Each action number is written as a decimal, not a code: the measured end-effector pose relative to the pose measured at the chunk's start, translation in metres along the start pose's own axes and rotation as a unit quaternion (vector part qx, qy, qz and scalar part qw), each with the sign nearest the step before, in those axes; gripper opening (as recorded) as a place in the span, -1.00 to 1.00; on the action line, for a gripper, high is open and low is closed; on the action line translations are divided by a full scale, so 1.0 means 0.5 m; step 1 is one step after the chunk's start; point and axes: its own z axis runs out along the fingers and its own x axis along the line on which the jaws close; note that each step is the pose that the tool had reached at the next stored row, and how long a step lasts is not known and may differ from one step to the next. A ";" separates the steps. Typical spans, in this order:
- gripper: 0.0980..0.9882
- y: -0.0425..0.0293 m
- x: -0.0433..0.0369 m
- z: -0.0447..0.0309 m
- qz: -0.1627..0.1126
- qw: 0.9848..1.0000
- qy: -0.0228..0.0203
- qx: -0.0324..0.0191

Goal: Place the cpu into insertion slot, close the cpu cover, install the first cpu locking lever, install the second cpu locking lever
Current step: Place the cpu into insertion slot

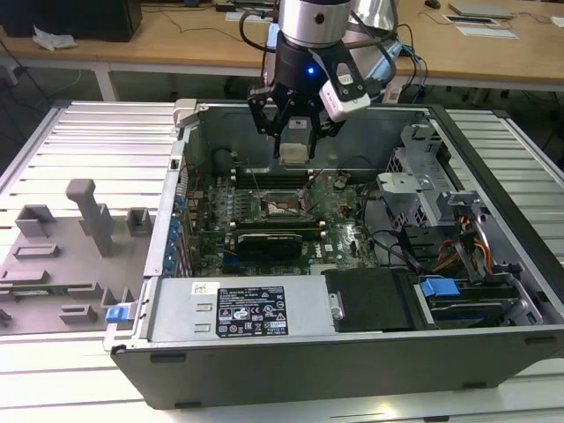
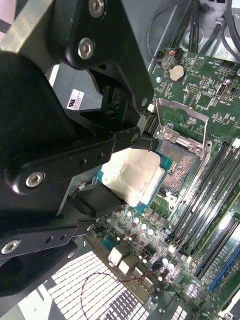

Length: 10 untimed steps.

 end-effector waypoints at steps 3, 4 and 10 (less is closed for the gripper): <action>0.00 0.000 0.001 0.009 0.000 1.000 -0.001 0.000; 0.00 0.000 0.002 0.012 0.000 1.000 -0.002 0.000; 0.00 0.000 0.003 0.031 -0.001 1.000 -0.006 0.000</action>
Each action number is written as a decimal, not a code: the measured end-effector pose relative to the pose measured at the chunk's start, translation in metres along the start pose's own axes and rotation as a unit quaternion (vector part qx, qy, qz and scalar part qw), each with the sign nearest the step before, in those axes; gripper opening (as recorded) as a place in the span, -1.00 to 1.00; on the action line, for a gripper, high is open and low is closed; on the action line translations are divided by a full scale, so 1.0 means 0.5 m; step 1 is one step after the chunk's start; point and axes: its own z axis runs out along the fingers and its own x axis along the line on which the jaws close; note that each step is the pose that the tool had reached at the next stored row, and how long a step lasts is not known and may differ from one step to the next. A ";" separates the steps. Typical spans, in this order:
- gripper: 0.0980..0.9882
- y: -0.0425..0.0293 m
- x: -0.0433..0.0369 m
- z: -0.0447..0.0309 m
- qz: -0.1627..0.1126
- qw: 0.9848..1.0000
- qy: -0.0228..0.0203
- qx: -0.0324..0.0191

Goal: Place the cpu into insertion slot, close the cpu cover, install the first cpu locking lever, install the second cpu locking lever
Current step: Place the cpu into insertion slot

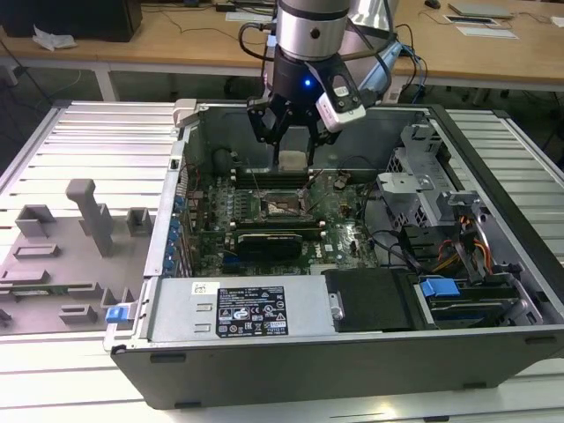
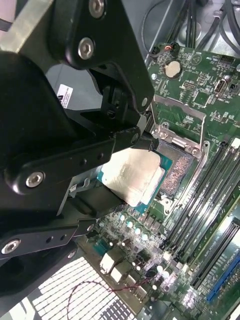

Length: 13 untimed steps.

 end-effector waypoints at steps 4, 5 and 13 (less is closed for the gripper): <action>0.00 0.000 0.000 0.003 0.013 1.000 -0.001 0.000; 0.00 0.000 0.000 0.004 0.028 1.000 -0.002 0.000; 0.00 -0.001 0.000 0.008 0.111 0.994 -0.009 -0.001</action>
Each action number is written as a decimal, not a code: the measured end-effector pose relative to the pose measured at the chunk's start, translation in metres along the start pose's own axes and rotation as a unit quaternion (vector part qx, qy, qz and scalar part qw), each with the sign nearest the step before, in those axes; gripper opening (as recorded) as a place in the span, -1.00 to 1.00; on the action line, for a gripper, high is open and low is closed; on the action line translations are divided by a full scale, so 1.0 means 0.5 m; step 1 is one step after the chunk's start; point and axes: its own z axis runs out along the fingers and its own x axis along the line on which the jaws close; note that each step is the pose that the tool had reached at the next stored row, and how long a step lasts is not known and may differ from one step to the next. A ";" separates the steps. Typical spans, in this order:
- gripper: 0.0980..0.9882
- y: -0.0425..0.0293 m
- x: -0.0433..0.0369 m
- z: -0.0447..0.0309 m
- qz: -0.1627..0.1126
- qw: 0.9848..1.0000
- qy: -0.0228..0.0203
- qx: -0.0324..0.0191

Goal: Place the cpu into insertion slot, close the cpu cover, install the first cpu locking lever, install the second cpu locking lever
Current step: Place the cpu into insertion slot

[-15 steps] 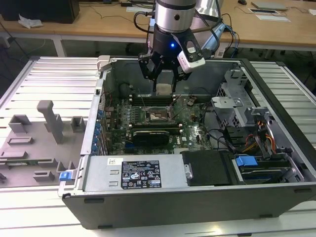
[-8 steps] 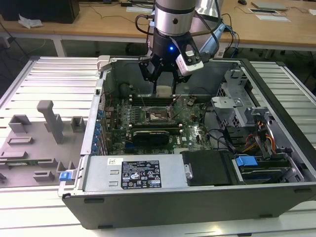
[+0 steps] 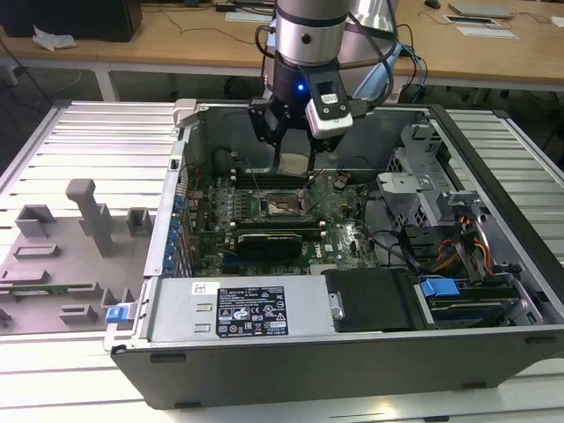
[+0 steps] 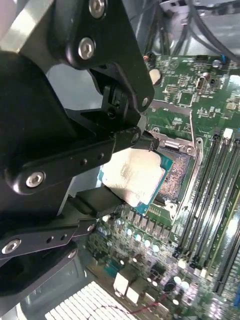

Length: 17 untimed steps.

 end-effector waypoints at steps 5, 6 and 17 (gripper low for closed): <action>0.00 0.000 0.000 0.002 0.065 0.998 -0.005 0.000; 0.00 0.000 0.000 0.002 0.074 0.997 -0.006 0.000; 0.00 0.000 0.000 0.005 0.181 0.983 -0.014 -0.001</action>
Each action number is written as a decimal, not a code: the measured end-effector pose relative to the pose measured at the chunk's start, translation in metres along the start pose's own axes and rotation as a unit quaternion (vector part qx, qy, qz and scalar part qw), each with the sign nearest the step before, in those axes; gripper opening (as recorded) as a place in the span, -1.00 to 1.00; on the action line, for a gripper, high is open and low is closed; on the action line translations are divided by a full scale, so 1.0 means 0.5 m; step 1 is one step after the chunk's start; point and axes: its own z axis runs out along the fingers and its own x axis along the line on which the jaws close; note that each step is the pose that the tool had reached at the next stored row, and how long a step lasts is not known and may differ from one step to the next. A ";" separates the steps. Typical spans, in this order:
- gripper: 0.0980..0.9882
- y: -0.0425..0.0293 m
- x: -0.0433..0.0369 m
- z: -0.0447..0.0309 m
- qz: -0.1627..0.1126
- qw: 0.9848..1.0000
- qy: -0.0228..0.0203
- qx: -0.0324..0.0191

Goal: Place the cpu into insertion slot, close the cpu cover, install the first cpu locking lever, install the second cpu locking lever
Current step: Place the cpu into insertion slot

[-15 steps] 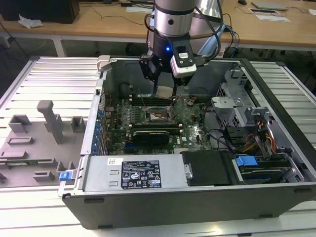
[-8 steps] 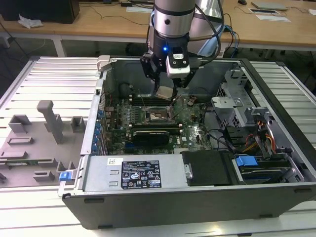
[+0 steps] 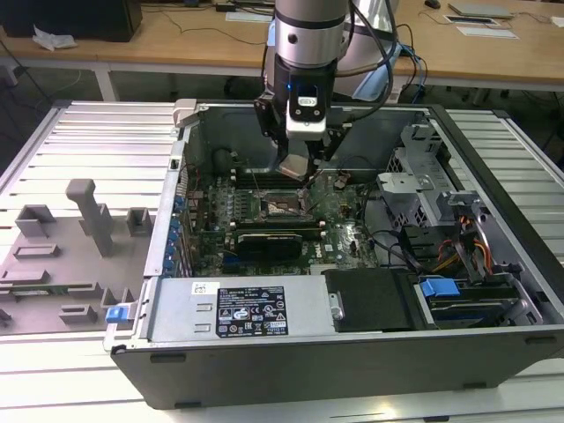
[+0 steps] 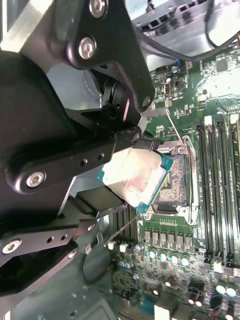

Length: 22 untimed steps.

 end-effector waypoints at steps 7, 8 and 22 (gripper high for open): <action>0.00 0.000 0.000 0.002 0.068 0.998 -0.005 0.000; 0.00 0.000 0.000 0.002 0.074 0.997 -0.006 0.000; 0.00 -0.001 0.000 0.008 0.214 0.977 -0.017 0.000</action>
